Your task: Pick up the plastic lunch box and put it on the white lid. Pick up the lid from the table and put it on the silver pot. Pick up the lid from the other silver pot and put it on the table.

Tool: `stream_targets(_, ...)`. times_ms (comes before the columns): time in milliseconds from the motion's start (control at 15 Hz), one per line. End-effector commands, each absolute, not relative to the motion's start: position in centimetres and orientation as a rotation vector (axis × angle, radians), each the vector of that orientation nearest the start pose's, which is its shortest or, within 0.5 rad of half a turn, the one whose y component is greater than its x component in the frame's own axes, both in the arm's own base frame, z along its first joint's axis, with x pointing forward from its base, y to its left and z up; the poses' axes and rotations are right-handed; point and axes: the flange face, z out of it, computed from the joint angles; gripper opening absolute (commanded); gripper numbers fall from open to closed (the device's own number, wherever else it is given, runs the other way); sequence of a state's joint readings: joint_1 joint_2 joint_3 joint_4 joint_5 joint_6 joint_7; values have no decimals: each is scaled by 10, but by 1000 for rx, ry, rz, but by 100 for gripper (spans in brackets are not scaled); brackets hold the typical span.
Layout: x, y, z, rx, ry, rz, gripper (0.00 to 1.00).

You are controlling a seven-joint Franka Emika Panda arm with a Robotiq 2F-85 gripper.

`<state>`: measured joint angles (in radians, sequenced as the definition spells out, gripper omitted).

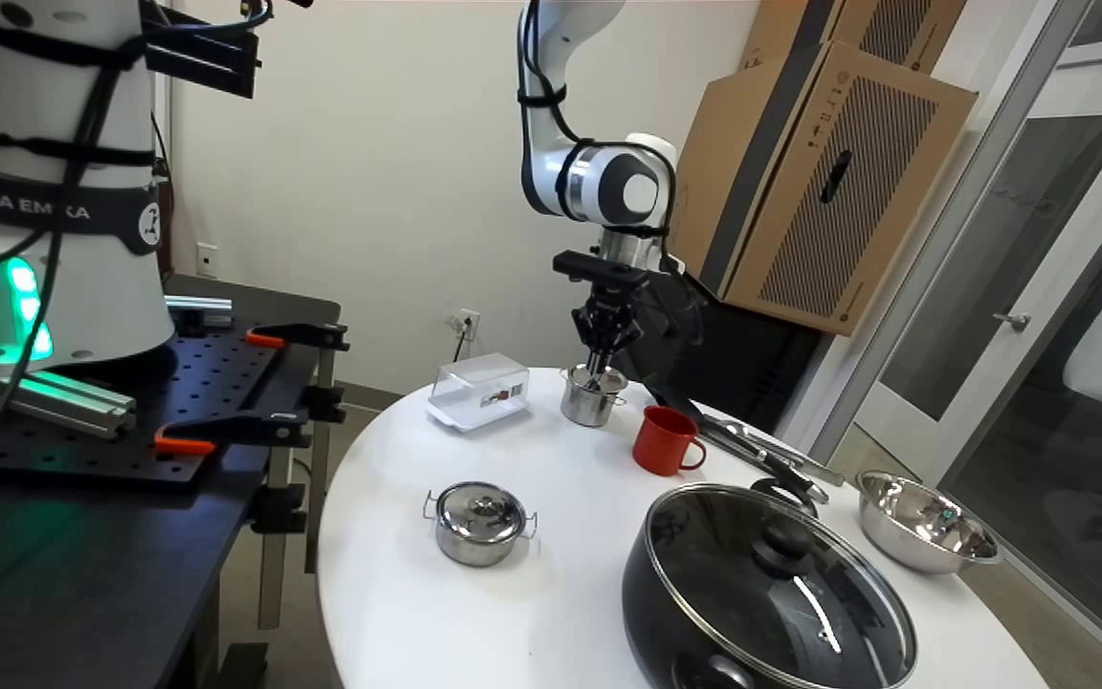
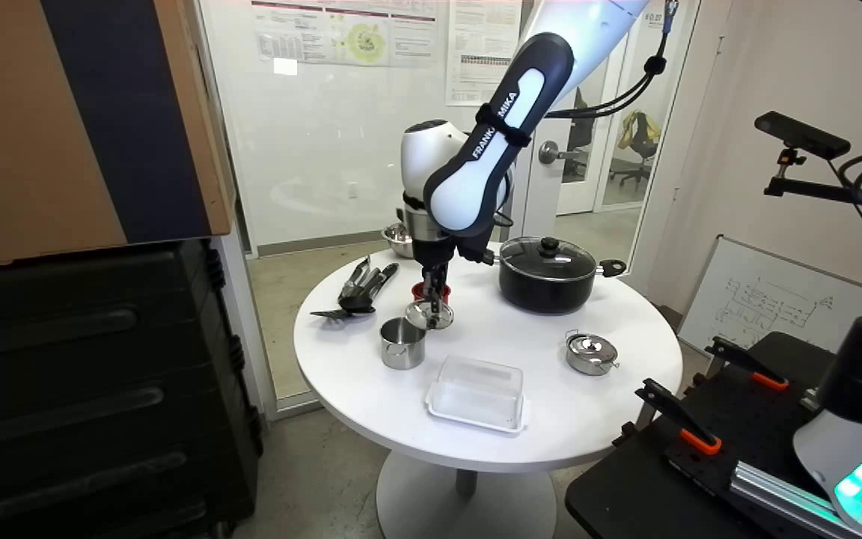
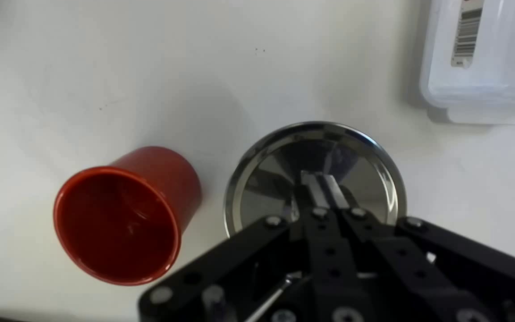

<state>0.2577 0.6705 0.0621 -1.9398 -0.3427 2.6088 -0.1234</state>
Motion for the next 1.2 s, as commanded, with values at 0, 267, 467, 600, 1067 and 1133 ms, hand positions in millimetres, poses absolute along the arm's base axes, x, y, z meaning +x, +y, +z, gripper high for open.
stream_targets(0, 600, 221, 139, -3059, -1210, 41, 0)
stream_targets(267, 615, 235, 127, -3062, -1218, 146, 0)
stream_targets(467, 623, 241, 110, -3056, -1226, 220, 0)
stream_targets(600, 627, 247, 98, -3053, -1239, 245, 0)
stream_targets(1067, 638, 269, 91, -3036, -1288, 269, 0)
stream_targets(1133, 639, 272, 92, -3036, -1292, 272, 0)
